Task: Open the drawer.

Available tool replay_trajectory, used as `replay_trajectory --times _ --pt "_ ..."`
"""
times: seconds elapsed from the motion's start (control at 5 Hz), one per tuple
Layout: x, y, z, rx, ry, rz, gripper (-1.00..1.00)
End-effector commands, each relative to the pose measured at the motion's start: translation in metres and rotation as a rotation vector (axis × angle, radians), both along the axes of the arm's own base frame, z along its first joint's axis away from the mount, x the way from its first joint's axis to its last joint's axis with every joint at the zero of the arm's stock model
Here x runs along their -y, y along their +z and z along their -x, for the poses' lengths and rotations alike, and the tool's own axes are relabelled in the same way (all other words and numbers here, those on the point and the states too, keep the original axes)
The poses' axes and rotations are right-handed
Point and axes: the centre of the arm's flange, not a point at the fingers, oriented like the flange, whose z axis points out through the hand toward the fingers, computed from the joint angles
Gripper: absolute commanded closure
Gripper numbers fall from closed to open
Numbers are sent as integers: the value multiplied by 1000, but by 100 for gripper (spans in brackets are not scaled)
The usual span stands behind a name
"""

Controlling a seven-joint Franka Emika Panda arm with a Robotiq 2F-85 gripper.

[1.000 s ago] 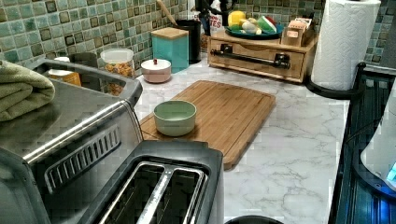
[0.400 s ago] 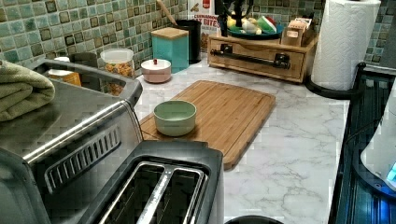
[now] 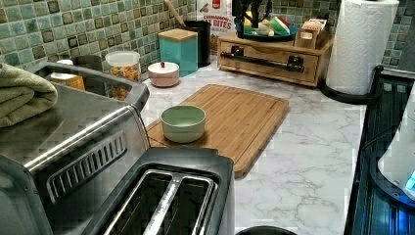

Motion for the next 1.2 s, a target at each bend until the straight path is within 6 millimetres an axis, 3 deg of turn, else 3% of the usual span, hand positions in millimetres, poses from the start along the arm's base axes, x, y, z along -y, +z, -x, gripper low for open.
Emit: replay_trajectory --times 0.2,0.4,0.6,0.8,1.2 --pt "40 -30 18 -22 33 5 -100" --pt "53 -48 30 1 26 4 -100" --pt "54 -59 35 -9 5 -20 -100" --pt "43 -69 46 15 -40 -24 -100" --pt "28 -70 46 20 -84 -43 -100"
